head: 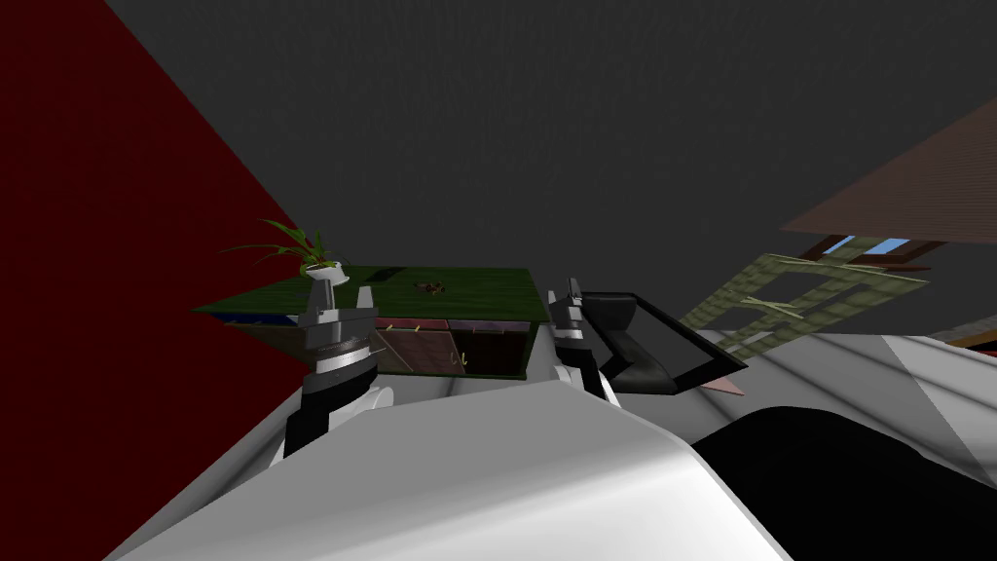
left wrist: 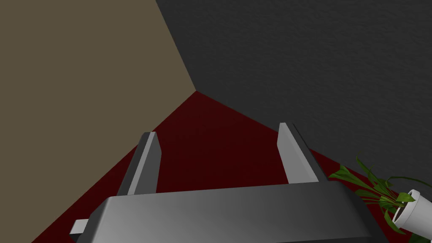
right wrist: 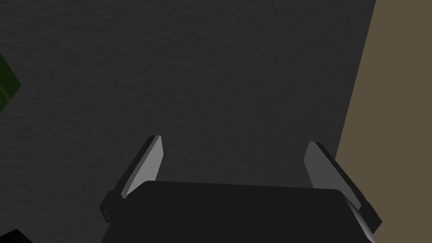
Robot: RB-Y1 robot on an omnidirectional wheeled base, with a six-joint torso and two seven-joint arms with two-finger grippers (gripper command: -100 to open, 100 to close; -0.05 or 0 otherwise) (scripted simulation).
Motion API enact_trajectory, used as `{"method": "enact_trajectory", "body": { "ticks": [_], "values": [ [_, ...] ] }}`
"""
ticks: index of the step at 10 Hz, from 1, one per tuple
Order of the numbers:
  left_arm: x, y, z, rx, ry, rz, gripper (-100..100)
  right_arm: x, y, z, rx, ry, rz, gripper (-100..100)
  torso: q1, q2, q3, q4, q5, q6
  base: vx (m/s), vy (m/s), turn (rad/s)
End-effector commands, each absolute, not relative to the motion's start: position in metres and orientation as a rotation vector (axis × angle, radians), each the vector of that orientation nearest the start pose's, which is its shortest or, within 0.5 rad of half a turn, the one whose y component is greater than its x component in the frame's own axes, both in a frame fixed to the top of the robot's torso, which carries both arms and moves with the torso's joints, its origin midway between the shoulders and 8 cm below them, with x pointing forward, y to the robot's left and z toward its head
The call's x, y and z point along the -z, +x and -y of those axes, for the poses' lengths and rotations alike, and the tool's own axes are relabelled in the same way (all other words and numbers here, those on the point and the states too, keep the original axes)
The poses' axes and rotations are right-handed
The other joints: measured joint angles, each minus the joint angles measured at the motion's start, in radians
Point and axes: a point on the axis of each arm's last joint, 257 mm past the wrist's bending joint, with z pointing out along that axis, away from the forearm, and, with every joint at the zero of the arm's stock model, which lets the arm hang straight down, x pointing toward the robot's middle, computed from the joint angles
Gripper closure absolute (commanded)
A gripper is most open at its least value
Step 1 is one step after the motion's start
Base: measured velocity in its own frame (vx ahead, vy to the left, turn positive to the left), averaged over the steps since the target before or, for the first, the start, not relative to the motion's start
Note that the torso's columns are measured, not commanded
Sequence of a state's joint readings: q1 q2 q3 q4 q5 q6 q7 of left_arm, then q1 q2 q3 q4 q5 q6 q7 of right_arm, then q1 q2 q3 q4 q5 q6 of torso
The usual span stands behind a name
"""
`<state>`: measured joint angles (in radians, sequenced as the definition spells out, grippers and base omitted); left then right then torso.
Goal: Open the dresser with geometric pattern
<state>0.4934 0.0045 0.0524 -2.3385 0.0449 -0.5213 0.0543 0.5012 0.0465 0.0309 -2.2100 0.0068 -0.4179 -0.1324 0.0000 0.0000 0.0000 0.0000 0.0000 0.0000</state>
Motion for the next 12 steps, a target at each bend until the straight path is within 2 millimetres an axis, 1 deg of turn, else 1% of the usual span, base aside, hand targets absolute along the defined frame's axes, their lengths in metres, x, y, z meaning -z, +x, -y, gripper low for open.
{"method": "enact_trajectory", "body": {
  "ticks": [1,3,9,10,11,12],
  "values": [
    [-0.057,0.324,-0.296,1.352,-0.621,-0.513,0,0.024,0.370,0.277,-1.412,0.872,-0.637,0,0.000,0.040,-0.082,0.041,0.000,0.000,0.000,0.000,0.000],
    [-0.057,0.324,-0.296,1.352,-0.621,-0.513,0,0.024,0.370,0.277,-1.412,0.872,-0.637,0,0.000,0.175,-0.351,0.176,0.000,0.000,0.000,0.000,0.000],
    [-0.057,0.324,-0.296,1.352,-0.620,-0.513,0,0.024,0.370,0.277,-1.412,0.871,-0.636,0,0.000,0.618,-1.234,0.617,0.000,0.000,0.000,0.000,0.000],
    [-0.052,0.328,-0.289,1.355,-0.590,-0.556,-100,0.024,0.370,0.277,-1.412,0.871,-0.636,0,0.000,0.691,-1.382,0.691,0.000,0.000,0.011,-0.007,-0.019],
    [-0.048,0.330,-0.287,1.356,-0.578,-0.574,-100,0.024,0.370,0.277,-1.412,0.872,-0.637,0,0.000,0.725,-1.451,0.724,0.000,0.000,0.011,-0.013,-0.026],
    [-0.044,0.333,-0.285,1.356,-0.567,-0.592,-100,0.024,0.370,0.277,-1.412,0.872,-0.637,0,0.000,0.734,-1.471,0.734,0.000,0.000,0.008,-0.014,-0.026]
  ]
}}
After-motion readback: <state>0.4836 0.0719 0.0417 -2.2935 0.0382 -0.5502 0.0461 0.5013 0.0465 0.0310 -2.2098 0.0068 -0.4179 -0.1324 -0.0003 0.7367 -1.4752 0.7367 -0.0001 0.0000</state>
